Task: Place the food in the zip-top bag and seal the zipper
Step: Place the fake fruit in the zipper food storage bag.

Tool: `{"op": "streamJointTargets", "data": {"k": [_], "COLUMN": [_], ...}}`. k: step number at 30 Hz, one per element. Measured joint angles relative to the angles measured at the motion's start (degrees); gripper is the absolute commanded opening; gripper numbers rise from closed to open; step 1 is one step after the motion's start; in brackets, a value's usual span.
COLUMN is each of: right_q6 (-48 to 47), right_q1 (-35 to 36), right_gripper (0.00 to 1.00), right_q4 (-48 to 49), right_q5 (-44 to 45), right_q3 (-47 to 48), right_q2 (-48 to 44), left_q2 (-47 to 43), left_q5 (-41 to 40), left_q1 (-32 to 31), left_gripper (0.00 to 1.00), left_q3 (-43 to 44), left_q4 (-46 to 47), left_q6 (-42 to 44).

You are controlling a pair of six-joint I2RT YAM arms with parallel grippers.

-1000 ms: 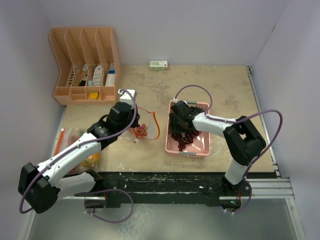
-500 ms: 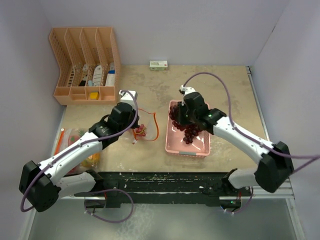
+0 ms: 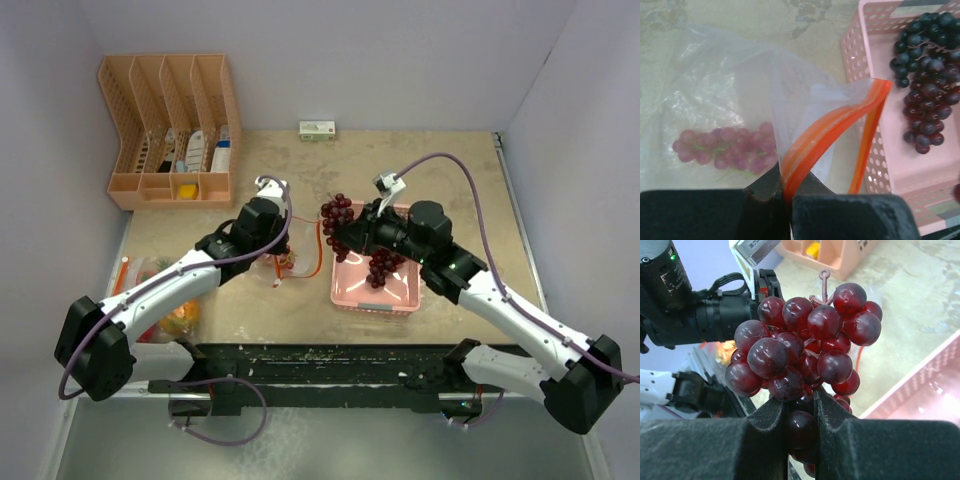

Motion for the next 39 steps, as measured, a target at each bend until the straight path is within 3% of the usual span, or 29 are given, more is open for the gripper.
{"op": "streamJointTargets", "data": {"k": [6, 11, 18, 23, 27, 30, 31, 39], "right_q6": [7.13, 10.64, 12.41, 13.16, 12.46, 10.32, 9.62, 0.76], "right_q1": [1.68, 3.32, 7.91, 11.52, 11.85, 11.85, 11.85, 12.41], "right_gripper": [0.02, 0.02, 0.04, 0.15, 0.44, 0.72, 0.77, 0.87], "right_q4": [21.35, 35.17, 43.12, 41.00, 34.95, 27.08, 25.03, 10.71], "right_q5": [1.46, 5.25, 8.85, 11.17, 14.23, 17.14, 17.57, 17.31], "right_q3": [-9.29, -10.16, -10.71, -15.56, -15.37, -10.12, -7.98, 5.64], "right_q2": [1.70, 8.79, 18.05, 19.89, 20.44, 22.27, 23.17, 28.68], "left_q2": [-0.04, -1.38, -2.45, -2.45, -2.45, -2.45, -2.45, -2.38], "left_q5": [3.02, 4.61, 5.35, 5.35, 5.35, 5.35, 5.35, 5.29], "left_q1": [0.00, 0.00, 0.00, 0.00, 0.00, 0.00, 0.00, 0.11], "left_gripper": [0.00, 0.00, 0.00, 0.00, 0.00, 0.00, 0.00, 0.00], "left_q3": [3.13, 4.17, 4.17, 4.17, 4.17, 4.17, 4.17, 4.17], "left_q4": [-1.29, -2.97, -3.28, -3.30, -3.30, -3.30, -3.30, -3.23], "left_q6": [-0.52, -1.29, -1.97, -1.97, -1.92, -1.92, -1.92, -1.81]}}
